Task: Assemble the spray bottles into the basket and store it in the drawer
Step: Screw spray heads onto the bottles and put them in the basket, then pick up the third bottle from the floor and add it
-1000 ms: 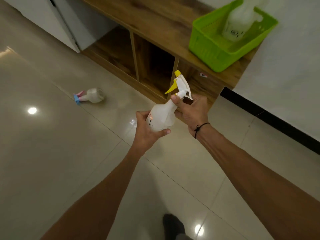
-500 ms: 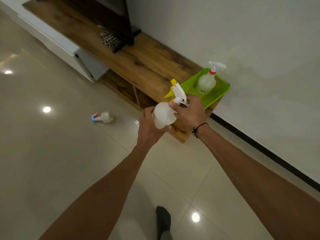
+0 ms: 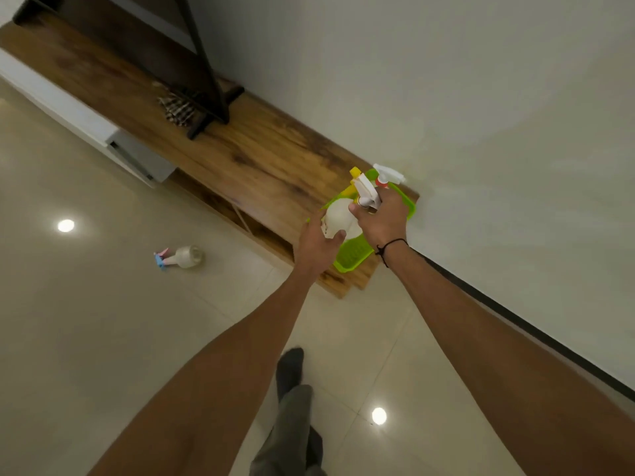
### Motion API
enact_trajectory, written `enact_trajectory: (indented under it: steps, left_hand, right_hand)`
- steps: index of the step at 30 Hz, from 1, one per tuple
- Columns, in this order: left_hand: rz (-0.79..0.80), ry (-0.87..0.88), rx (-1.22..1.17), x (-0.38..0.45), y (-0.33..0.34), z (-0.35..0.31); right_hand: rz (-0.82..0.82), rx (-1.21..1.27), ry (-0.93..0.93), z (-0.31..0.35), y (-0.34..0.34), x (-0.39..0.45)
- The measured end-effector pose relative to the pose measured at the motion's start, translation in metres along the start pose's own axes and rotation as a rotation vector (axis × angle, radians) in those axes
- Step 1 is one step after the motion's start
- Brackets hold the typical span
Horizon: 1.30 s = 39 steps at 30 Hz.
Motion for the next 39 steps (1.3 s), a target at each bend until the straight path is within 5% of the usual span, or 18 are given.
enact_trajectory:
  steps: [14,25,34,39]
  left_hand:
    - [0.053,-0.420,-0.519,0.076,0.044,0.008]
    - [0.024,-0.428,-0.488,0.085,0.037,0.001]
    - [-0.156,-0.354,-0.429,0.050,-0.018,-0.022]
    - [-0.222,-0.322,-0.490,0.042,-0.073,-0.017]
  right_hand:
    - [0.006,-0.182,0.166,-0.034,0.038,0.075]
    - [0.079,-0.241,0.186,-0.033,0.041,0.075]
    - [0.022,-0.455,-0.001,0.008,0.023,0.046]
    - [0.031,-0.379,-0.154,0.061,0.060,0.044]
Point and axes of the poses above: each hand's wrist, its own x-axis towards the middle knuckle, its own y-axis out of the palm, z = x × y, the point moved 1 cm from there along x, towards the middle knuckle, and after that the axes turned 2 degrees about y, right-handed, at the moved point
